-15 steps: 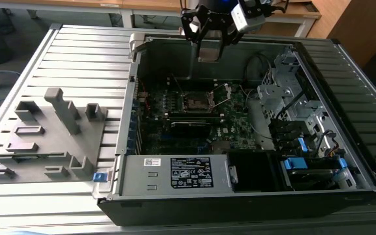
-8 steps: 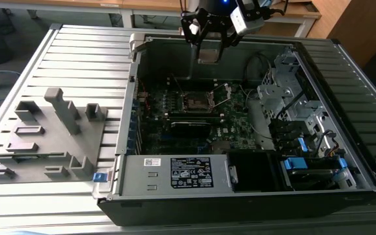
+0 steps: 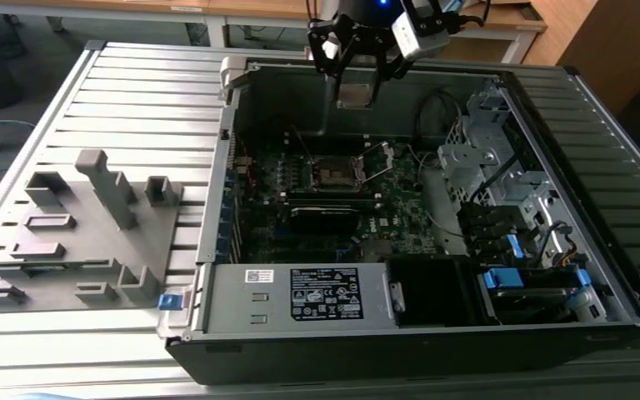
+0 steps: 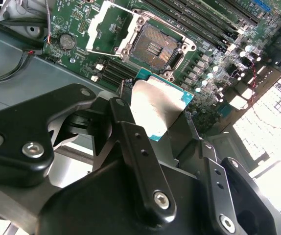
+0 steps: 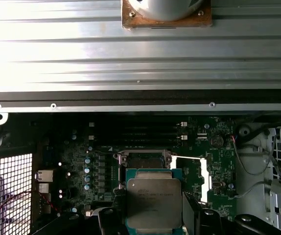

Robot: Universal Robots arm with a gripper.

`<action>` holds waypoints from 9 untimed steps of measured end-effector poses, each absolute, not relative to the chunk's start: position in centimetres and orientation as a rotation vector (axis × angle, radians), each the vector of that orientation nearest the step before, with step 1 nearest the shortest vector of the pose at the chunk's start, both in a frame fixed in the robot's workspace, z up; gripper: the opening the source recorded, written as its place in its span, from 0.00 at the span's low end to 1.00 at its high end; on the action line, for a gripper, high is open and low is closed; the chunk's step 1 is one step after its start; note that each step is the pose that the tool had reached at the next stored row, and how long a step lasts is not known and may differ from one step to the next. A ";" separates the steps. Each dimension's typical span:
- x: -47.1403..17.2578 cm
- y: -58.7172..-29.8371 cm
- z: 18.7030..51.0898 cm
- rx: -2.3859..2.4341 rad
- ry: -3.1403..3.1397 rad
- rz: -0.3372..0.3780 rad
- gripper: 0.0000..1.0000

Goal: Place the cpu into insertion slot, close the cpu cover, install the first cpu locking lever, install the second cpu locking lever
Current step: 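Place the cpu into insertion slot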

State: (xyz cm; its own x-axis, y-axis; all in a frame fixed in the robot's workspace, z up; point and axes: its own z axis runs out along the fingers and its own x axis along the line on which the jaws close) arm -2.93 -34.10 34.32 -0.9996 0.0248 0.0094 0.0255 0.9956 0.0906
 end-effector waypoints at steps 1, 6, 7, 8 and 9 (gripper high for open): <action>-2.9 -34.1 34.3 -0.039 -3.130 -0.143 0.54; -2.9 -34.1 34.2 -0.039 -3.130 -0.143 0.54; -2.9 -34.1 34.1 -0.039 -3.130 -0.143 0.54; -2.9 -34.1 34.1 -0.039 -3.130 -0.143 0.54; -2.9 -34.1 34.0 -0.039 -3.130 -0.143 0.54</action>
